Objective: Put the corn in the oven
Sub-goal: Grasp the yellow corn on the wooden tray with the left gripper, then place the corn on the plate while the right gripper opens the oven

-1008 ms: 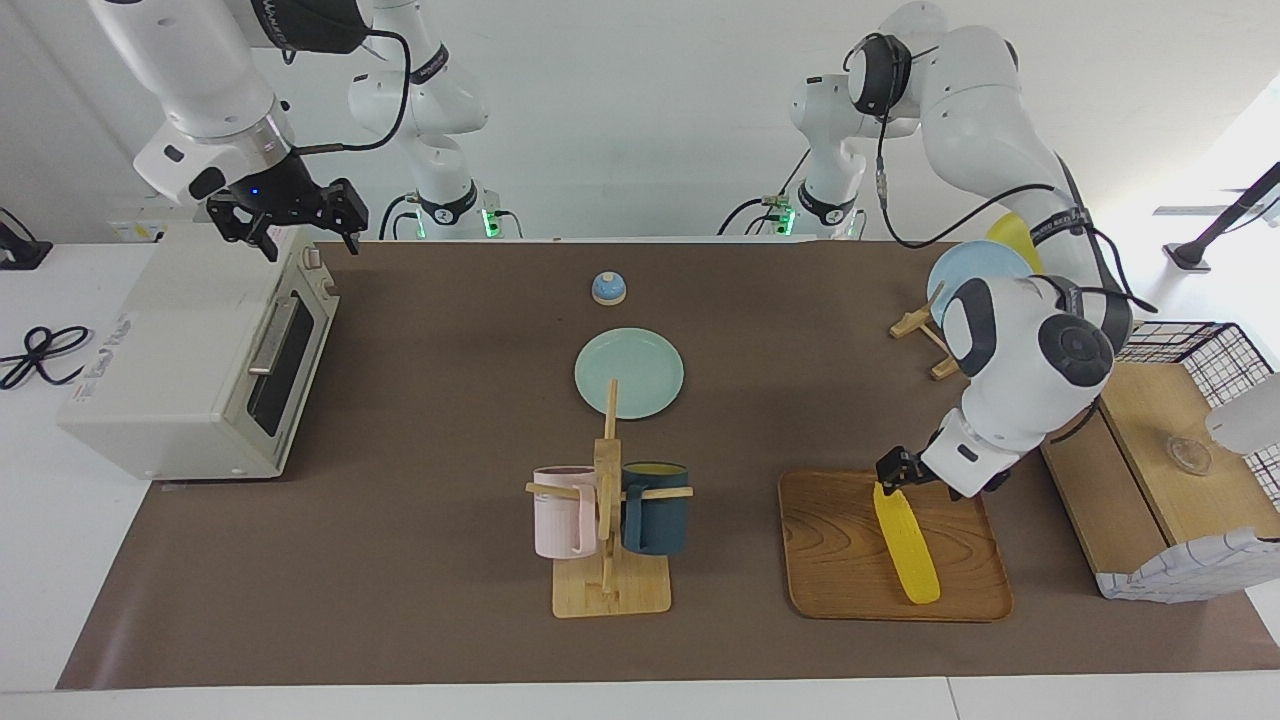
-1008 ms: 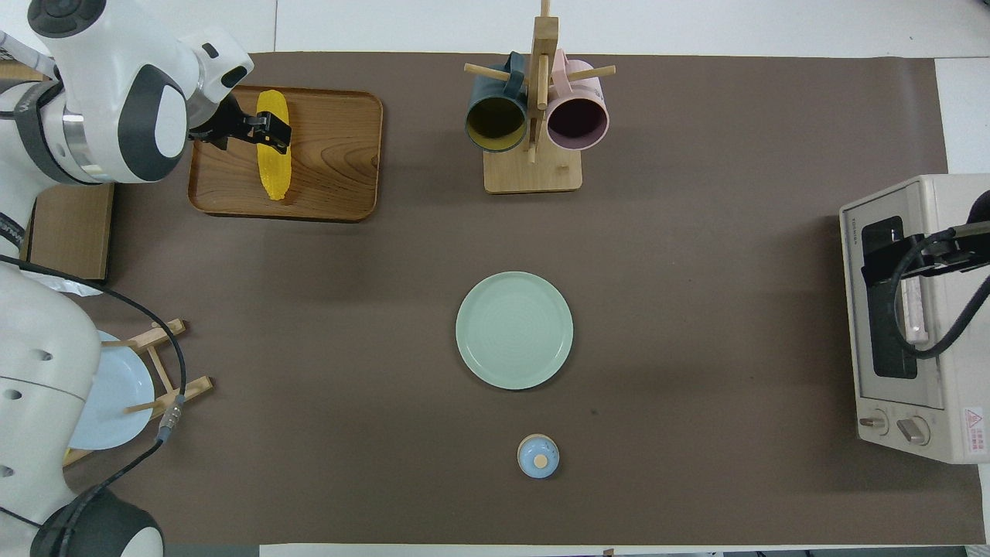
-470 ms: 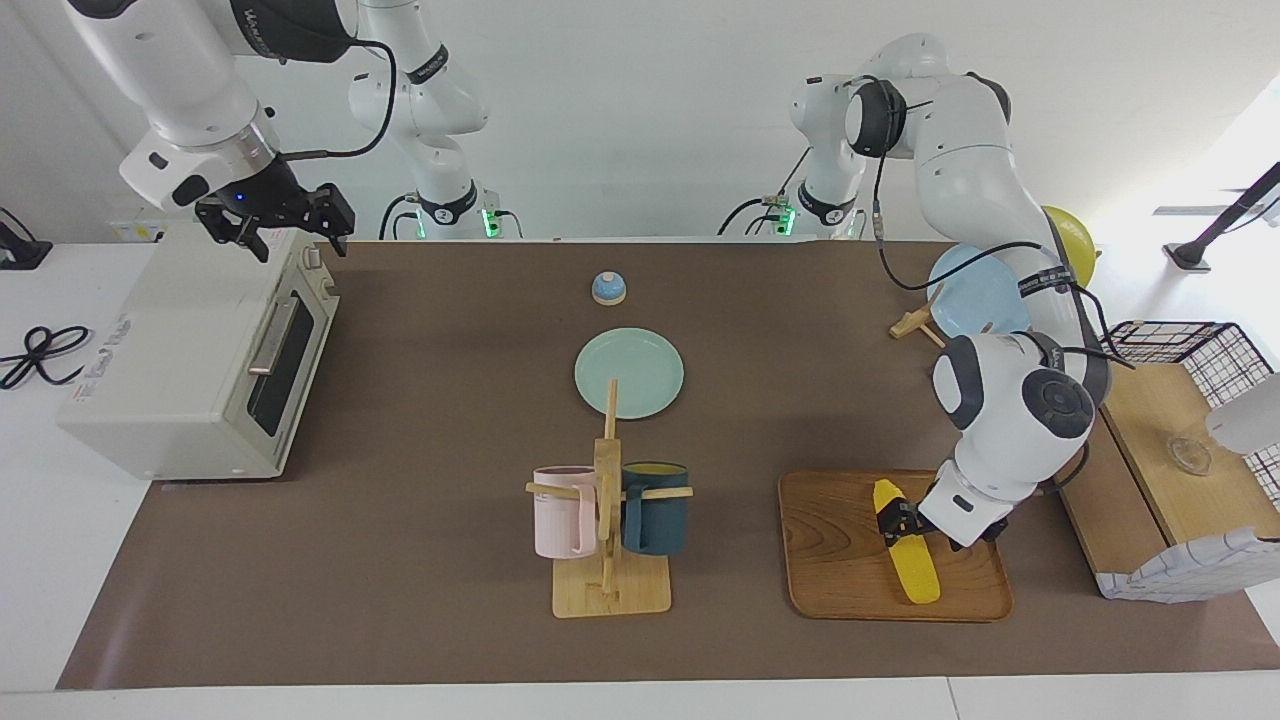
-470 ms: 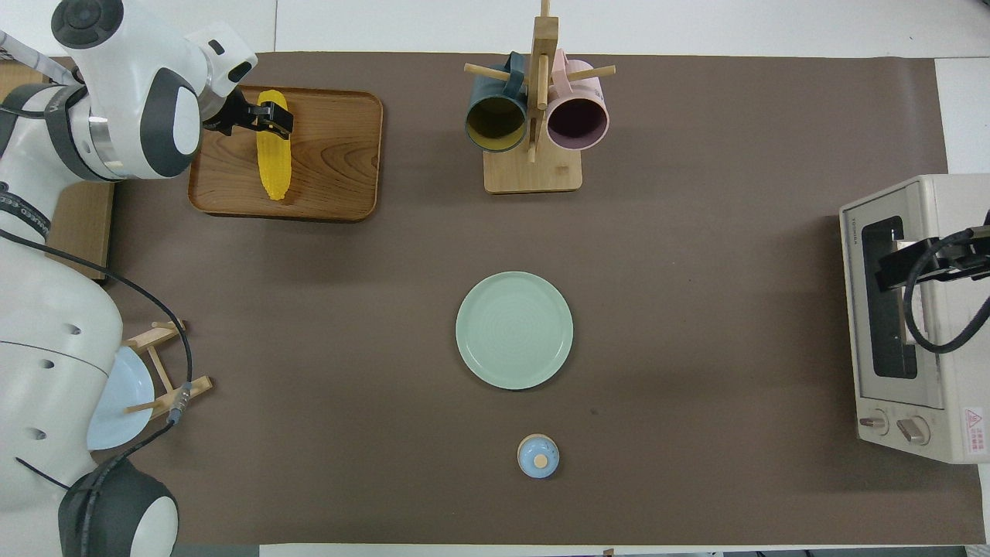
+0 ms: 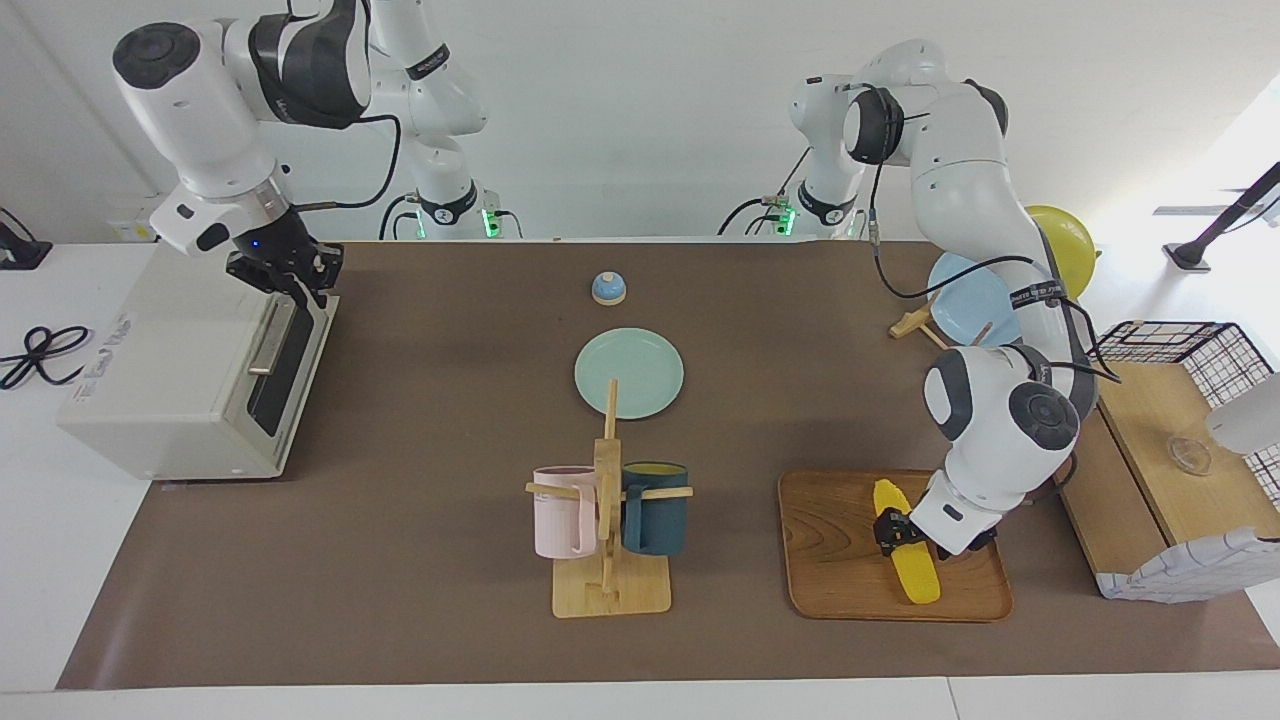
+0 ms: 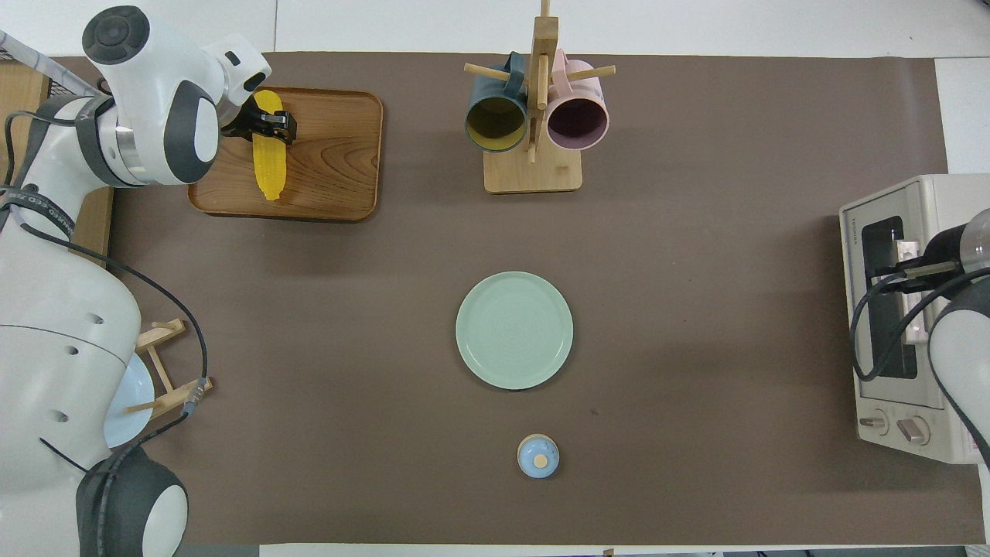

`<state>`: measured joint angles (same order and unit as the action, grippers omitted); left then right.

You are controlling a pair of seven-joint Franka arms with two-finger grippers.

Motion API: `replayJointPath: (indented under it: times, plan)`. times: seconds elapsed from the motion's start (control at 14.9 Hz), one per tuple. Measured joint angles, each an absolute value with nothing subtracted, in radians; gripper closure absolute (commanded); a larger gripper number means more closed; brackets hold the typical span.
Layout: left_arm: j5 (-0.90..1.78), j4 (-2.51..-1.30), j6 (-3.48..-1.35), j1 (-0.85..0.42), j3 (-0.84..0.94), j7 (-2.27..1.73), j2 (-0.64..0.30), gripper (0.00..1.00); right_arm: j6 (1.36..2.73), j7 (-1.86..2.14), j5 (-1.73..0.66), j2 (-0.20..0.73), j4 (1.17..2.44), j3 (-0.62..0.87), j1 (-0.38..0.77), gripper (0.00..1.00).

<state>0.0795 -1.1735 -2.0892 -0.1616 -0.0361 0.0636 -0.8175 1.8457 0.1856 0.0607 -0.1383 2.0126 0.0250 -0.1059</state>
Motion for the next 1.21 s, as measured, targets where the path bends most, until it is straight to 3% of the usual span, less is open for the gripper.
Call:
replayJointPath:
  times: [0.27,0.47,0.81,1.21]
  plan:
    - [0.153,-1.167,-2.058,-0.162,-0.036,0.064,-0.786,1.00,1.924,0.288,0.125,-0.120,2.080,0.024,-0.157,1.00]
    - [0.176,-1.198,-1.909,-0.178,-0.034,0.018,-0.649,1.00,1.926,0.317,0.174,-0.115,2.080,0.022,-0.173,1.00]
    - [0.179,-1.501,-1.855,-0.375,-0.024,-0.212,-0.331,1.00,1.932,0.349,0.180,-0.113,2.088,0.021,-0.203,1.00]
    - [0.179,-1.822,-2.144,-0.661,-0.022,-0.417,-0.224,1.00,1.933,0.371,0.180,-0.113,2.090,0.023,-0.202,1.00]
